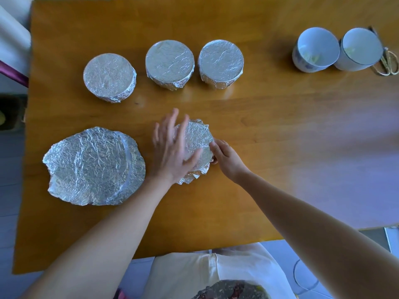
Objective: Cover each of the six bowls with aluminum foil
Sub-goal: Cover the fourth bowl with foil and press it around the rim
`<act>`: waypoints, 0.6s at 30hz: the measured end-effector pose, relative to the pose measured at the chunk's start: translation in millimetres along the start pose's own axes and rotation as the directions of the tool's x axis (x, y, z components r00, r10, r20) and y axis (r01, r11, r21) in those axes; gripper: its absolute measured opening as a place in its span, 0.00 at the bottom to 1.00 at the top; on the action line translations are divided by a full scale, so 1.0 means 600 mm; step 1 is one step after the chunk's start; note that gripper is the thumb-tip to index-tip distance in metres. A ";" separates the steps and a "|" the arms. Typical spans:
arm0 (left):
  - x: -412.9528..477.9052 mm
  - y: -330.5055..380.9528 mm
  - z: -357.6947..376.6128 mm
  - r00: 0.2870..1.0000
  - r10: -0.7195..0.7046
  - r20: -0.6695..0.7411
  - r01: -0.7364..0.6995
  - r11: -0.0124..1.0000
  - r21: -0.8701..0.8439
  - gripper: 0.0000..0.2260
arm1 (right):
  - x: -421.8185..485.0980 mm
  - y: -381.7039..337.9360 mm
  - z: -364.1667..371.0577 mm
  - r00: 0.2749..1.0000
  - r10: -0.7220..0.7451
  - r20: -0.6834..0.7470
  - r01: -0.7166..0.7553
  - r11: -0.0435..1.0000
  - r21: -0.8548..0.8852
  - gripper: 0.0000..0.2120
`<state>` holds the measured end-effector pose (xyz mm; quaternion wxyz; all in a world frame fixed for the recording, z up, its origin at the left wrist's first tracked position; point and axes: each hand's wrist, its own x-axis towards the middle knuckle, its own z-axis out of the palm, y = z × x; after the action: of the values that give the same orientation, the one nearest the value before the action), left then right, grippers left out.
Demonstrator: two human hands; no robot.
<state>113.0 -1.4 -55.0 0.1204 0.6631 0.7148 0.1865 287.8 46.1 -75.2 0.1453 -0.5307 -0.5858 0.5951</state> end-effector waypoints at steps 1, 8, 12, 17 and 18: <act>0.002 0.012 0.004 0.995 0.076 0.070 -0.081 0.994 0.077 0.38 | -0.001 0.000 0.000 1.000 -0.017 0.002 0.017 1.000 -0.014 0.14; 0.005 0.015 0.028 0.965 0.026 0.260 -0.103 0.953 0.286 0.44 | -0.002 -0.008 -0.017 0.999 0.015 0.040 -0.014 1.000 -0.005 0.13; 0.006 0.017 0.031 0.970 0.019 0.243 -0.096 0.945 0.312 0.43 | 0.004 0.002 -0.019 0.998 0.028 0.060 -0.032 0.998 0.061 0.09; 0.006 0.019 0.029 0.970 0.004 0.242 -0.088 0.937 0.339 0.43 | -0.008 0.015 -0.046 0.984 -0.082 -0.156 0.072 0.995 -0.065 0.19; 0.006 0.018 0.028 0.970 0.000 0.245 -0.087 0.935 0.343 0.43 | -0.014 0.018 -0.053 0.968 -0.162 -0.190 0.135 0.980 -0.143 0.19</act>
<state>129.6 4.6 -65.3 0.0818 0.7074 0.7017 -0.0232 321.7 53.8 -72.7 0.2133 -0.5509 -0.6435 0.4867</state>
